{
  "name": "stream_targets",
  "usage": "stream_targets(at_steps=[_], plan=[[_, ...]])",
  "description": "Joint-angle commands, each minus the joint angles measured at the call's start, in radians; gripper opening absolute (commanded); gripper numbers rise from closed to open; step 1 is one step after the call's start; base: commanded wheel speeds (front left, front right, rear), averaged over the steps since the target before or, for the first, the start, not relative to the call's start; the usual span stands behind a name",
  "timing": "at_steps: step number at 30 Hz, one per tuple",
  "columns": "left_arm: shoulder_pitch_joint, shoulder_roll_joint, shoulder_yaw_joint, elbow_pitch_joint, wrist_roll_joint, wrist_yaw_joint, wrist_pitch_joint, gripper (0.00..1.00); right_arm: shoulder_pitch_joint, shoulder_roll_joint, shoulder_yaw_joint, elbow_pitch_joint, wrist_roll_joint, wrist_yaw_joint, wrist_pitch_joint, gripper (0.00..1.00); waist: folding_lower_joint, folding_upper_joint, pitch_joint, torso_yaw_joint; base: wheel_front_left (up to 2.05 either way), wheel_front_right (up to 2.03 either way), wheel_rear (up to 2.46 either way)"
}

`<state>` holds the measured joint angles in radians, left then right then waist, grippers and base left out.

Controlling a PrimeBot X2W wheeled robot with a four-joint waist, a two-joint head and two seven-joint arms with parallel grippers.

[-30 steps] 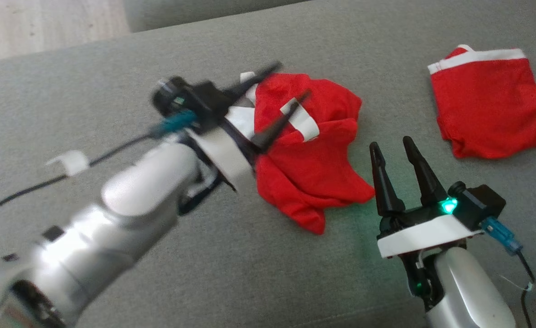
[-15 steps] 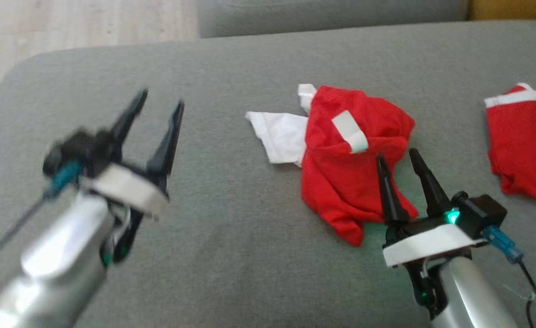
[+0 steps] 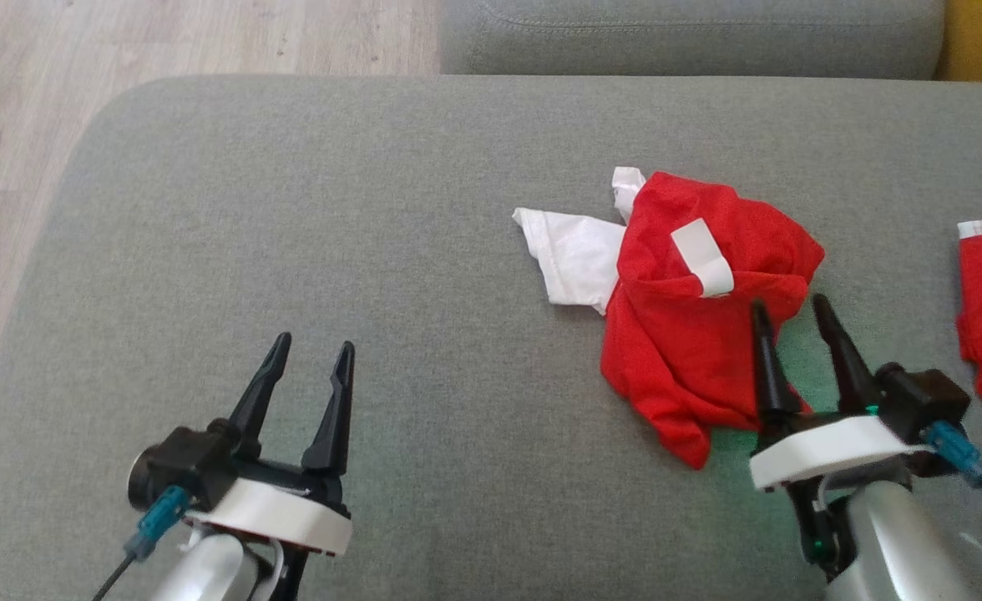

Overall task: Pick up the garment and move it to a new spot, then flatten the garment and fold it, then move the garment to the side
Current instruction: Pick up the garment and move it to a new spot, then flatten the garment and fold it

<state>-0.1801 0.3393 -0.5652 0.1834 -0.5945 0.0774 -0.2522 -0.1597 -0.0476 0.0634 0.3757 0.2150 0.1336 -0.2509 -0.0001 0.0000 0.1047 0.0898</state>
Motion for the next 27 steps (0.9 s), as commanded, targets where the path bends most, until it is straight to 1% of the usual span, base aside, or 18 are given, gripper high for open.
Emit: stream_targets(at_steps=[1, 6, 10, 11, 12, 13, 14, 17, 20, 27], plan=[[-0.044, 0.006, 0.054, -0.021, 0.018, -0.011, -0.009, 1.00, -0.058, -0.003, 0.004, -0.004, -0.002, -0.003, -0.011, 1.00, 0.0001, 0.0000, 0.004, 0.003, 0.00, 0.00, 0.00], [-0.049, -0.028, 0.086, 0.005, 0.060, -0.050, -0.009, 1.00, -0.135, -0.003, -0.056, 0.132, 0.002, -0.003, 0.003, 1.00, 0.0001, 0.0000, 0.016, 0.008, 0.00, 0.00, 0.00], [-0.048, -0.051, 0.100, 0.025, 0.084, -0.077, -0.009, 1.00, -0.193, -0.003, -0.031, 0.223, 0.017, -0.003, 0.000, 1.00, 0.0001, 0.0000, 0.028, 0.010, 0.00, 0.00, 0.00], [-0.049, -0.056, 0.104, 0.029, 0.090, -0.082, -0.009, 1.00, -0.205, -0.003, -0.019, 0.241, 0.020, -0.003, -0.001, 0.96, 0.0001, 0.0000, 0.030, 0.011, 0.00, 0.00, 0.00], [-0.049, -0.060, 0.108, 0.033, 0.095, -0.087, -0.009, 1.00, -0.215, -0.003, -0.012, 0.256, 0.027, -0.003, -0.002, 0.37, 0.0001, 0.0000, 0.031, 0.011, 0.00, 0.00, 0.00], [-0.049, -0.060, 0.108, 0.033, 0.095, -0.087, -0.009, 1.00, -0.215, -0.003, -0.012, 0.256, 0.027, -0.003, -0.002, 0.37, 0.0001, 0.0000, 0.031, 0.011, 0.00, 0.00, 0.00], [-0.048, -0.062, 0.113, 0.036, 0.100, -0.091, -0.009, 1.00, -0.223, -0.003, -0.005, 0.271, 0.032, -0.003, -0.003, 0.00, 0.0001, 0.0000, 0.032, 0.011, 0.00, 0.00, 0.00], [-0.043, -0.067, 0.134, 0.044, 0.110, -0.102, -0.009, 1.00, -0.233, -0.003, 0.001, 0.301, 0.034, -0.003, -0.007, 0.00, 0.0001, 0.0000, 0.029, 0.001, 0.00, 0.00, 0.00], [-0.031, -0.068, 0.156, 0.051, 0.119, -0.106, -0.009, 1.00, -0.227, -0.003, -0.036, 0.303, 0.026, -0.003, -0.010, 0.00, 0.0001, 0.0000, 0.018, -0.021, 0.00, 0.00, 0.00], [-0.013, -0.090, 0.185, 0.058, 0.142, -0.127, -0.009, 1.00, -0.159, -0.003, -0.257, 0.181, -0.057, -0.003, -0.011, 0.00, 0.0001, 0.0000, -0.017, -0.086, 0.00, 0.00, 0.00]])
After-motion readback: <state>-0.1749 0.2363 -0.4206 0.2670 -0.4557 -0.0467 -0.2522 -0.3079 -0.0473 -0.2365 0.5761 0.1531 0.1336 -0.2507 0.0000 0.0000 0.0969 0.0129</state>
